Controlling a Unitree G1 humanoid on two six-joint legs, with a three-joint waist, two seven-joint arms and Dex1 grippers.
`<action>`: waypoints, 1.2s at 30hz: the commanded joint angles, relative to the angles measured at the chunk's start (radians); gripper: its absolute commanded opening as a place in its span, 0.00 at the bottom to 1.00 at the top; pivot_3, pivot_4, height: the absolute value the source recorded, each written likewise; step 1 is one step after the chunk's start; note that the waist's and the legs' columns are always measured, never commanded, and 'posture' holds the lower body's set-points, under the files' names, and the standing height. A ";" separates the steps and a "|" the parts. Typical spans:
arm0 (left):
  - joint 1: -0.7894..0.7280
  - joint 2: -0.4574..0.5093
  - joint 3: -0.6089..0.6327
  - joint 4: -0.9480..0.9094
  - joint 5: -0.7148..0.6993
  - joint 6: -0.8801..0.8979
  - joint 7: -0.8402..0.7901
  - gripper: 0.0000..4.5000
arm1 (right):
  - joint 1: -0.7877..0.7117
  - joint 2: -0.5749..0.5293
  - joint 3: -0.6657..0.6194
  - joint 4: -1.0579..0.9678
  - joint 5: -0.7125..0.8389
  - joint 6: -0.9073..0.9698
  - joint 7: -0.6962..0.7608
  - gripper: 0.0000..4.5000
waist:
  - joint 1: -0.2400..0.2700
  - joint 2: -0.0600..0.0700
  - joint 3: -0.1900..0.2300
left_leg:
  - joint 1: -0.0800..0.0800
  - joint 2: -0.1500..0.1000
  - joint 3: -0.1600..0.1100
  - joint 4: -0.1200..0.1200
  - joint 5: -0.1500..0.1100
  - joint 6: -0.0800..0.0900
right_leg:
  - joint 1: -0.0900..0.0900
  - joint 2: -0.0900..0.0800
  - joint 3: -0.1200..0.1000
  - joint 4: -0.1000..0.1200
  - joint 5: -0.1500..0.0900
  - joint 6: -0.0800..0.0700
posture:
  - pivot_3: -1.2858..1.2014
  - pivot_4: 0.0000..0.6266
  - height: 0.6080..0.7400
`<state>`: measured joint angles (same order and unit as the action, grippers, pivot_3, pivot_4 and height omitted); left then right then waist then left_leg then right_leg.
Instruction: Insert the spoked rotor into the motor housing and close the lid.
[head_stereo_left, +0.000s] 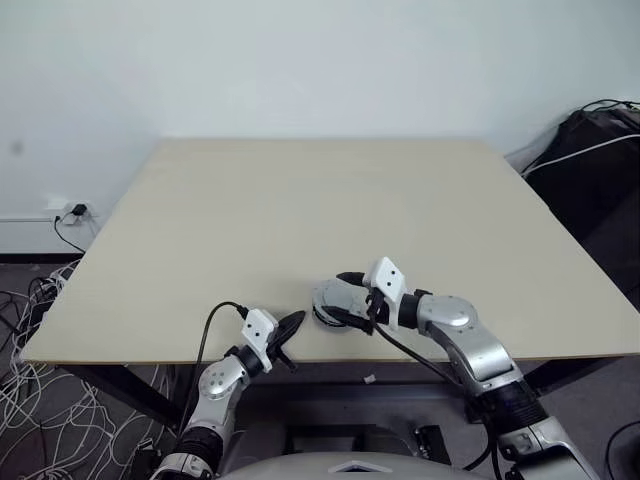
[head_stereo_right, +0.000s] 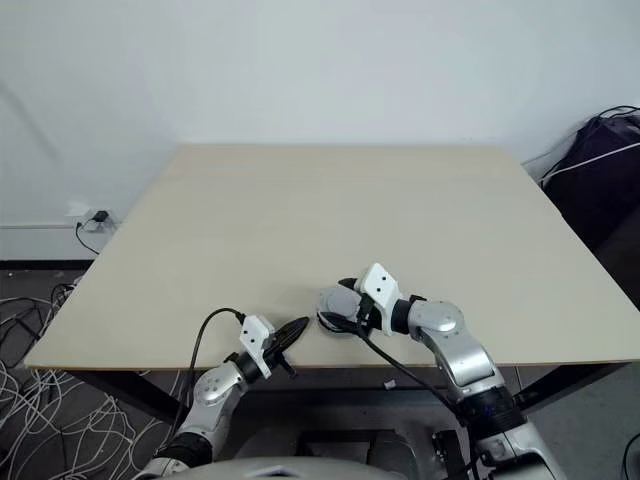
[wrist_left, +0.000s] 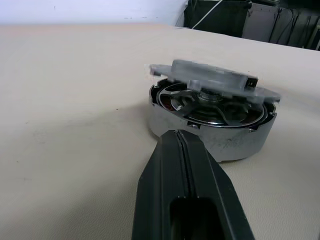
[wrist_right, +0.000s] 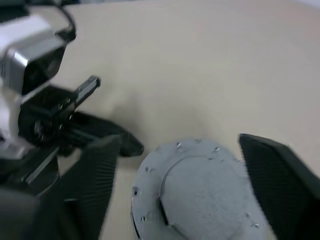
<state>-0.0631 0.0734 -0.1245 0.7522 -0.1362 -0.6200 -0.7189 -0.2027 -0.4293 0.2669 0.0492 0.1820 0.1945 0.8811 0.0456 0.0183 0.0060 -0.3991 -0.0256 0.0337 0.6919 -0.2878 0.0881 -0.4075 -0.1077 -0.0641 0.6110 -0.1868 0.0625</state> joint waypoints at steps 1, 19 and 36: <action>-0.005 0.001 0.013 0.004 0.006 -0.002 0.017 0.00 | -0.059 -0.005 0.010 0.074 -0.014 -0.063 0.065 0.99 | 0.000 0.000 0.000 | 0.000 0.000 0.000 0.000 0.000 0.000 | 0.000 0.000 0.000 0.000 0.000 0.000 | 0.52 0.00 1.00; 0.030 0.016 0.011 -0.070 0.003 0.021 0.041 0.00 | -0.191 0.028 0.009 0.347 -0.045 -0.130 0.153 0.99 | -0.006 0.001 0.000 | 0.000 0.000 0.000 0.000 -0.002 -0.003 | -0.001 -0.002 0.001 0.000 0.001 -0.002 | 0.52 0.00 1.00; 0.107 0.030 -0.018 -0.314 0.004 0.161 0.064 0.00 | -0.229 0.058 0.002 0.451 -0.079 -0.129 0.164 0.73 | -0.007 0.001 0.000 | -0.001 -0.001 0.000 -0.001 -0.003 -0.005 | -0.002 -0.003 0.002 0.000 0.001 -0.002 | 0.52 0.00 1.00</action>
<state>0.0450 0.1016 -0.1328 0.4896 -0.1334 -0.4663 -0.6559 -0.4166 -0.3707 0.2946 0.5135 0.0965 0.0725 1.0398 0.0383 0.0193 0.0059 -0.3999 -0.0262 0.0337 0.6907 -0.2906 0.0830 -0.4098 -0.1112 -0.0622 0.6108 -0.1862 0.0609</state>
